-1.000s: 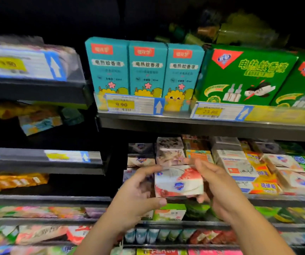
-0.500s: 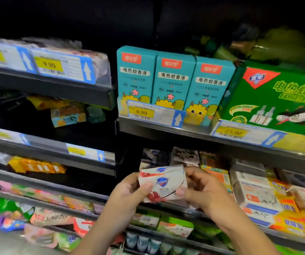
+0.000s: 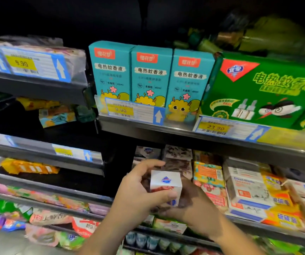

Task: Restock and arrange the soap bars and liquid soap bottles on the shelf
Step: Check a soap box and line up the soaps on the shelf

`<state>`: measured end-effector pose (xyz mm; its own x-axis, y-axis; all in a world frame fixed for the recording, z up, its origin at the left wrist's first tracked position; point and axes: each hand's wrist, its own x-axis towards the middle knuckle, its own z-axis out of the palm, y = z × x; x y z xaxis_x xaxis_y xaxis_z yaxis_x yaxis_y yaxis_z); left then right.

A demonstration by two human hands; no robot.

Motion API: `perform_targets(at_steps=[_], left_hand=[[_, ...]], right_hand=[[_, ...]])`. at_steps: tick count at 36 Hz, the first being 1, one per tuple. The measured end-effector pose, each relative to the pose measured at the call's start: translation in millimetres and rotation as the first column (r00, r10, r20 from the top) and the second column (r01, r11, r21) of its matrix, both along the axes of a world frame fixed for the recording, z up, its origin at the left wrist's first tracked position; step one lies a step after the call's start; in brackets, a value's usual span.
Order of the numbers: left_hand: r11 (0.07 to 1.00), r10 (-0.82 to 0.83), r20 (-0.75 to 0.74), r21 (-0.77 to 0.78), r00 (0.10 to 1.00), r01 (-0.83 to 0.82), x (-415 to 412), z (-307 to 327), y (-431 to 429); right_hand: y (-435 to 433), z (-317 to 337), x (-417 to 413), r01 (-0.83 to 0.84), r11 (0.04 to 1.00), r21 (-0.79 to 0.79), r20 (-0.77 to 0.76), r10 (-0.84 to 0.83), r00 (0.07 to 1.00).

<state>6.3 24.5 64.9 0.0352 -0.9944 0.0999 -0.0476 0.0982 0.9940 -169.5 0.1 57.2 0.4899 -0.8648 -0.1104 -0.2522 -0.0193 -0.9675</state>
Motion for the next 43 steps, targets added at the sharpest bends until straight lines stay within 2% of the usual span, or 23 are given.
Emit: perform_targets(at_steps=[5, 8, 12, 16, 18, 23, 27, 29, 32, 35, 40, 43], left_hand=[[0.999, 0.046, -0.026, -0.011, 0.999, -0.046, 5, -6, 0], [1.0, 0.025, 0.01, 0.007, 1.0, -0.025, 13, -5, 2], [0.993, -0.105, 0.125, 0.07, 0.987, 0.097, 14, -4, 7], [0.981, -0.183, 0.283, 0.11, 0.941, 0.158, 5, -11, 14], [0.977, -0.194, 0.262, 0.14, 0.945, 0.162, 3, -15, 20], [0.974, -0.114, -0.035, 0.192, 0.993, 0.119, 18, -19, 30], [0.972, -0.035, -0.219, 0.22, 0.975, 0.085, 25, -6, 26], [0.954, 0.006, -0.215, 0.292, 0.977, 0.059, 25, -5, 23], [0.912, -0.024, -0.118, 0.403, 0.993, 0.07, 25, -14, 22], [0.887, -0.027, -0.101, 0.457, 0.995, 0.07, 28, -18, 26], [0.917, -0.17, -0.065, 0.355, 0.983, 0.182, 32, -25, 31], [0.952, -0.219, -0.01, 0.215, 0.976, 0.216, 34, -23, 29]], right_hand=[[-3, 2, -19, 0.127, 0.992, 0.0, -0.101, -0.126, 0.987], [-6, 13, -34, 0.188, 0.981, -0.048, 0.016, -0.188, 0.982], [-3, 26, -33, 0.295, 0.952, -0.081, 0.236, -0.269, 0.934], [12, 21, -14, 0.361, 0.928, -0.093, 0.218, -0.334, 0.917], [19, 16, -7, 0.356, 0.93, -0.094, 0.154, -0.34, 0.928], [19, 25, -10, 0.381, 0.924, -0.016, 0.146, -0.375, 0.915], [18, 29, -8, 0.324, 0.944, 0.053, 0.048, -0.327, 0.944], [19, 27, -4, 0.325, 0.942, 0.083, -0.05, -0.322, 0.946], [25, 19, 0, 0.321, 0.924, 0.207, -0.151, -0.294, 0.944], [31, 3, -1, 0.329, 0.901, 0.283, -0.152, -0.297, 0.943], [39, -13, -13, 0.381, 0.844, 0.378, -0.1, -0.372, 0.923], [34, -8, -19, 0.385, 0.823, 0.417, -0.024, -0.414, 0.91]])
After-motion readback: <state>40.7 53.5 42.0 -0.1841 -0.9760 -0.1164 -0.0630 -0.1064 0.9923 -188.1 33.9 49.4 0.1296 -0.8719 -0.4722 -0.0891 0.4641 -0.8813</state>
